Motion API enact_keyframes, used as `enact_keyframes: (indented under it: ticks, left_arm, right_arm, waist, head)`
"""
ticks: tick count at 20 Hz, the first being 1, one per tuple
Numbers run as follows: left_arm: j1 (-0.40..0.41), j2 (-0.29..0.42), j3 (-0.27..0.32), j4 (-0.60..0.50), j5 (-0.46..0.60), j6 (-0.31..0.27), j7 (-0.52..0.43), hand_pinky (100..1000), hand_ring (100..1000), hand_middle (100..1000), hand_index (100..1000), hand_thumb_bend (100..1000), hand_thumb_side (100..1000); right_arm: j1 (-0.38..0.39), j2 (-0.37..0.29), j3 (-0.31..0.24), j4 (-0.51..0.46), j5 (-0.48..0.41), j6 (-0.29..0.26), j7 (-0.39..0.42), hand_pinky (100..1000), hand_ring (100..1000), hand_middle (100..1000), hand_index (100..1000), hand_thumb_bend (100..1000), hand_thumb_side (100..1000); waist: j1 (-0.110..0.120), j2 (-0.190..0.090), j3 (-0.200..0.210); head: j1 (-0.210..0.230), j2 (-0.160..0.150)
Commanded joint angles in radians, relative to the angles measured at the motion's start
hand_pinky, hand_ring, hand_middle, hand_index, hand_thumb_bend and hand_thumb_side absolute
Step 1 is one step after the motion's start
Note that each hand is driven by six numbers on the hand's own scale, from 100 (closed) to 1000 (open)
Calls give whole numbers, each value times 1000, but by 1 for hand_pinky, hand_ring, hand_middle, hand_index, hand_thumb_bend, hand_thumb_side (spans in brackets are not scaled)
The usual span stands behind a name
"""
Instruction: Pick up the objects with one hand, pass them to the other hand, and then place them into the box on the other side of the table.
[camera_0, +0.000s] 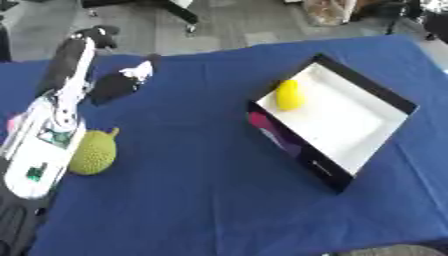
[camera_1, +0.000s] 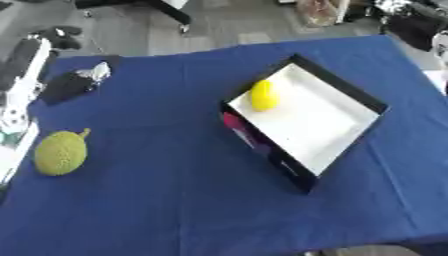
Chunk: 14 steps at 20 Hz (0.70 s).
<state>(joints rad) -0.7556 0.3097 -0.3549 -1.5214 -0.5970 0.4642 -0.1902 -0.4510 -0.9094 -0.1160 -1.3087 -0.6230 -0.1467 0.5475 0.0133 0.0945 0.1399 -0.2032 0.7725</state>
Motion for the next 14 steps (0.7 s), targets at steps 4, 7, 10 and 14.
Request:
enact_keyframes:
  ticks: [4, 7, 10, 14]
  left_arm:
    - [-44, 101, 46, -7, 47, 13, -165, 867, 854, 716, 886, 591, 704]
    - [-64, 136, 62, 19, 73, 12, -223, 873, 859, 719, 883, 609, 707]
    - [-90, 172, 74, 74, 95, 13, -272, 875, 861, 723, 883, 619, 703]
    - [-128, 215, 86, 172, 72, 21, -331, 878, 865, 734, 878, 657, 646]
  right_arm:
    - [31, -74, -58, -18, -57, 11, -8, 1000, 1000, 1000, 1000, 100, 511]
    - [48, -84, -72, -15, -72, 17, -22, 1000, 1000, 1000, 1000, 100, 511]
    - [59, -90, -80, -15, -79, 16, -33, 1000, 1000, 1000, 1000, 100, 514]
    - [67, -94, -83, -15, -77, 13, -38, 1000, 1000, 1000, 1000, 100, 516]
  waist:
    - [12, -30, -2]
    - [12, -29, -5]
    - [13, -27, -8]
    - [13, -23, -11]
  head:
    - [28, -2]
    - [42, -2]
    - [59, -2]
    - [80, -2]
